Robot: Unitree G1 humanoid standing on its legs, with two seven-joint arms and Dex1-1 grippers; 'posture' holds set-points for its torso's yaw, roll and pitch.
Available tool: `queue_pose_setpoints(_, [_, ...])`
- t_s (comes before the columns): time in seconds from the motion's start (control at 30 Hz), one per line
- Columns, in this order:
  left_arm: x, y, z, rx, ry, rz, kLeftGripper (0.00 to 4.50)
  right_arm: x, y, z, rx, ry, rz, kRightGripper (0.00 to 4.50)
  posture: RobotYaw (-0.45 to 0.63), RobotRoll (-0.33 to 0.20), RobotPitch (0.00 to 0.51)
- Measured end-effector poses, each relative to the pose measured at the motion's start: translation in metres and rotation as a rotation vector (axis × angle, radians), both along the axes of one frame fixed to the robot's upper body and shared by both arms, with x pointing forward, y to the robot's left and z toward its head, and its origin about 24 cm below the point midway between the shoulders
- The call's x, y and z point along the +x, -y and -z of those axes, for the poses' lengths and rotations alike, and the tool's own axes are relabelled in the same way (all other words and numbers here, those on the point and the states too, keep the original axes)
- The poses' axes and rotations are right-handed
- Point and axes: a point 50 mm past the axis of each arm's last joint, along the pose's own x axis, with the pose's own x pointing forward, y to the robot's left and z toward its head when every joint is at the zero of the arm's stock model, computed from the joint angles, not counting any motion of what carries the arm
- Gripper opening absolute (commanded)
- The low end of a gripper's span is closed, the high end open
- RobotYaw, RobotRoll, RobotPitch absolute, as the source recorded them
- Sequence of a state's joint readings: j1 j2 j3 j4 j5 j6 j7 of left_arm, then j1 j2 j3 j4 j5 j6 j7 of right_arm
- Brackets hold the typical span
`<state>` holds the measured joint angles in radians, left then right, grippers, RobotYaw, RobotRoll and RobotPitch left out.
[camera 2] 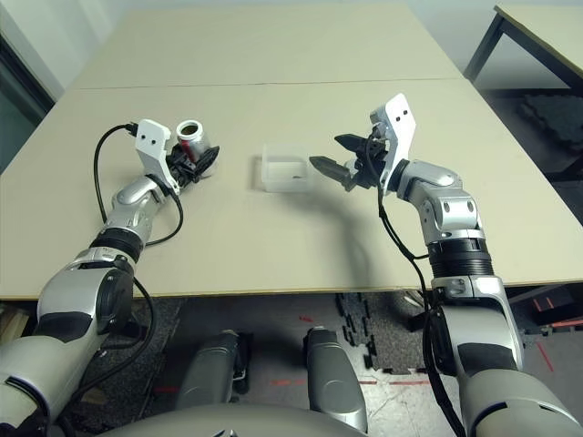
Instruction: Pour the medicine from the bottle into the box.
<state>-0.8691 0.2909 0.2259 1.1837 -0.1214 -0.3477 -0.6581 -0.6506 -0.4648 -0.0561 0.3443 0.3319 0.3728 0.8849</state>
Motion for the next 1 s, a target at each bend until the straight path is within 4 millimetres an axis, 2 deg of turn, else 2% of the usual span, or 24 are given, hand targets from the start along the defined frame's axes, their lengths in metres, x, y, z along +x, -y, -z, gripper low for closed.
queue_pose_setpoints(0.13, [-0.002, -0.001, 0.004, -0.009, -0.012, 0.012, 4.46, 0.000, 0.000, 0.000, 0.001, 0.000, 0.005, 4.50, -0.14, 0.000, 0.140])
queue_pose_setpoints(0.63, [-0.026, -0.016, 0.022, 0.005, 0.011, 0.039, 4.49, 0.001, 0.001, 0.003, 0.012, 0.000, 0.015, 4.50, -0.11, 0.000, 0.143])
queue_pose_setpoints(0.77, [-0.036, -0.028, 0.016, 0.013, 0.052, 0.013, 4.49, 0.001, 0.017, 0.004, 0.005, 0.001, 0.071, 4.50, -0.10, 0.000, 0.141])
queue_pose_setpoints(1.0, [-0.063, -0.066, 0.001, -0.001, 0.094, -0.127, 4.49, 0.003, 0.050, 0.007, 0.024, 0.018, 0.227, 4.50, -0.08, 0.000, 0.138])
